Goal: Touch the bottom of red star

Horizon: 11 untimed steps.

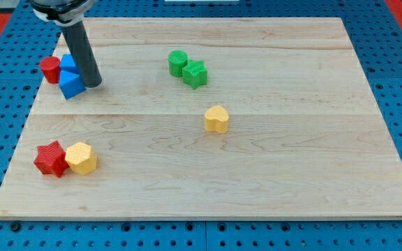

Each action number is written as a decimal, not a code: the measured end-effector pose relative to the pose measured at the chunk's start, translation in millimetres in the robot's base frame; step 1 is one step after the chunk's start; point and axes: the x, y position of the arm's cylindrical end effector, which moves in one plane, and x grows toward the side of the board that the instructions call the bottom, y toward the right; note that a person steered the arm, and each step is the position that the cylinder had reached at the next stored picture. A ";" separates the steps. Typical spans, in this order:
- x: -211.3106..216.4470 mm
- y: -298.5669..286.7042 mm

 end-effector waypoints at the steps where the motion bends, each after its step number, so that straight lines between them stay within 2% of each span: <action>1: 36.3 55.1; 2: 102.7 96.7; 3: 168.3 109.4; 4: 219.4 91.3; 5: 215.9 57.7; 6: 171.3 20.0; 7: 195.6 19.1; 8: 208.3 -10.4; 9: 191.7 -39.2; 11: 169.4 -41.8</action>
